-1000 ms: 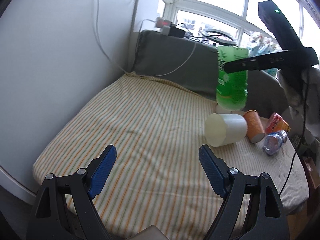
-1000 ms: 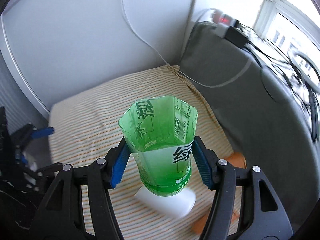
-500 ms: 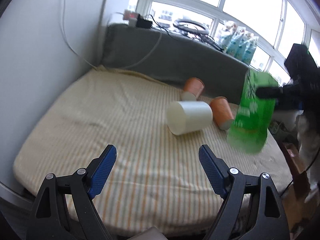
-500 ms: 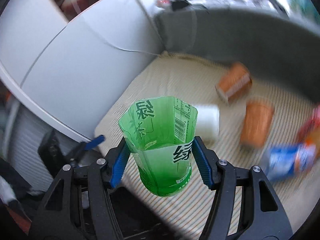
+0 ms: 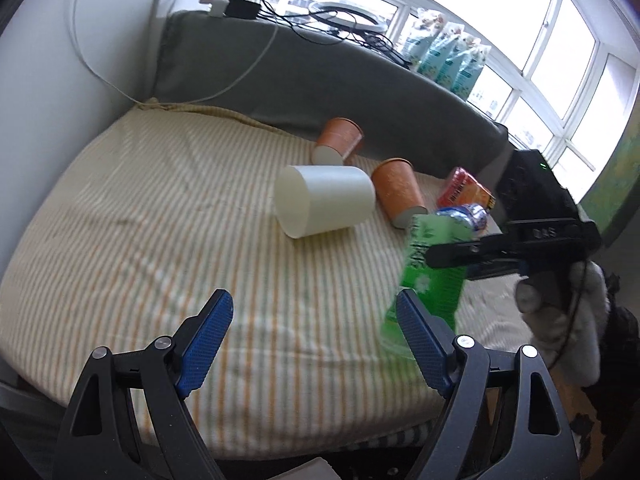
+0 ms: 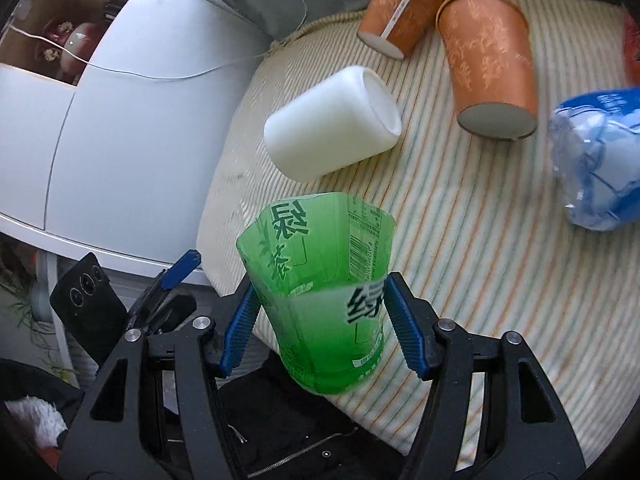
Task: Flip cup upright
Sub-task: 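Lower the green bottle onto the mattress and open the right tool, then close the left tool around the lying green bottle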
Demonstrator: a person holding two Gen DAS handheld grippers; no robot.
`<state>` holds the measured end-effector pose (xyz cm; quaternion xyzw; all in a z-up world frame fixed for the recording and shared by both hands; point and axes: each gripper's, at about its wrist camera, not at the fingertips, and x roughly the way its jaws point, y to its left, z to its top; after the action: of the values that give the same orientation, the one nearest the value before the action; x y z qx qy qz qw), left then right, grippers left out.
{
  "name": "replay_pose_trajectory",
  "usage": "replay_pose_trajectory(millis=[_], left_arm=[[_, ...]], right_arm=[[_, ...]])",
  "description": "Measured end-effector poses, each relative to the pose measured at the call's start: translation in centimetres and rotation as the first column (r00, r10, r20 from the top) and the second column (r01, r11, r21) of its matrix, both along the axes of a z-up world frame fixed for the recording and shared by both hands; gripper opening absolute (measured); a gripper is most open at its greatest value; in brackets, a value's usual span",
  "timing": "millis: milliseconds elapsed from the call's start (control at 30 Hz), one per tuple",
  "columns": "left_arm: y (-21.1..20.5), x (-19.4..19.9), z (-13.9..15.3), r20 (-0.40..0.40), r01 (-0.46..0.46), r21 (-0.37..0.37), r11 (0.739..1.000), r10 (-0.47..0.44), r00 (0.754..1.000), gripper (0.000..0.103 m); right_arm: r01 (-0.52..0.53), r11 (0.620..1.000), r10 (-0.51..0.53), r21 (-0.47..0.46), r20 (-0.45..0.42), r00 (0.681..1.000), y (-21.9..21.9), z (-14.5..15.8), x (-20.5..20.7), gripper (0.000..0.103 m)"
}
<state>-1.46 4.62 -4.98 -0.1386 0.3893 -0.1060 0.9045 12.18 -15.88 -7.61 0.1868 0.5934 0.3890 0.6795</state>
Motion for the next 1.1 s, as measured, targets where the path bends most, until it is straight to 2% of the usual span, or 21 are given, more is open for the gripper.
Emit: replay_pose_trajectory(millis=[100,200,267,300,333,500,567,733,833,933,1100], left_arm=[[-0.2,0.4,0.0,-0.014,0.015,-0.016,1.0,-0.015,1.0,0.083],[-0.3,0.8,0.2,-0.019,0.023,-0.02,1.0,-0.024,1.0,0.083],[-0.4,1.0,0.2,-0.025,0.029,-0.026,0.999,-0.03,0.999,0.083],[-0.4,1.2,0.2,-0.029,0.032,-0.031,0.999,-0.033,0.999,0.083],[-0.4,1.3,0.2,-0.039,0.037,-0.044,0.998,-0.038,0.999,0.083],[-0.3,2.6,-0.2,-0.096,0.052,-0.13,0.99,-0.065,0.993,0.082],[-0.7,3.1,-0.2,-0.108,0.059,-0.142,0.988,-0.075,0.991,0.082],[-2.1,5.2,-0.1,-0.15,0.077,-0.185,0.98,-0.106,0.983,0.082],[-2.6,6.6,-0.4,-0.187,0.057,-0.229,0.972,-0.102,0.977,0.082],[-2.9,8.3,-1.1,-0.244,0.03,-0.278,0.96,-0.101,0.964,0.082],[-3.5,10.3,-2.1,-0.316,0.002,-0.364,0.931,-0.126,0.94,0.082]], right_arm=[[-0.024,1.0,0.024,-0.008,-0.002,1.0,0.9,-0.3,0.9,0.065],[-0.041,0.998,0.043,-0.056,0.031,0.999,2.0,-0.3,1.5,0.066],[-0.045,0.997,0.047,-0.065,0.042,0.998,2.5,-0.5,1.9,0.073],[-0.043,0.997,0.046,-0.067,0.047,0.998,2.6,-0.5,2.1,0.082],[-0.035,0.997,0.04,-0.075,0.062,0.997,2.7,-0.4,2.2,0.085],[0.011,0.998,-0.005,-0.055,0.121,0.993,1.2,0.7,1.6,0.085],[0.051,0.997,-0.04,-0.065,0.172,0.984,-0.1,1.5,0.6,0.085],[0.177,0.975,-0.12,-0.134,0.354,0.928,-2.8,3.3,-3.1,0.085],[0.243,0.958,-0.159,-0.153,0.422,0.892,-4.1,4.0,-5.3,0.085],[0.306,0.942,-0.216,-0.136,0.449,0.867,-6.3,4.2,-7.3,0.085],[0.387,0.919,-0.323,-0.07,0.426,0.845,-10.9,4.3,-9.3,0.085]])
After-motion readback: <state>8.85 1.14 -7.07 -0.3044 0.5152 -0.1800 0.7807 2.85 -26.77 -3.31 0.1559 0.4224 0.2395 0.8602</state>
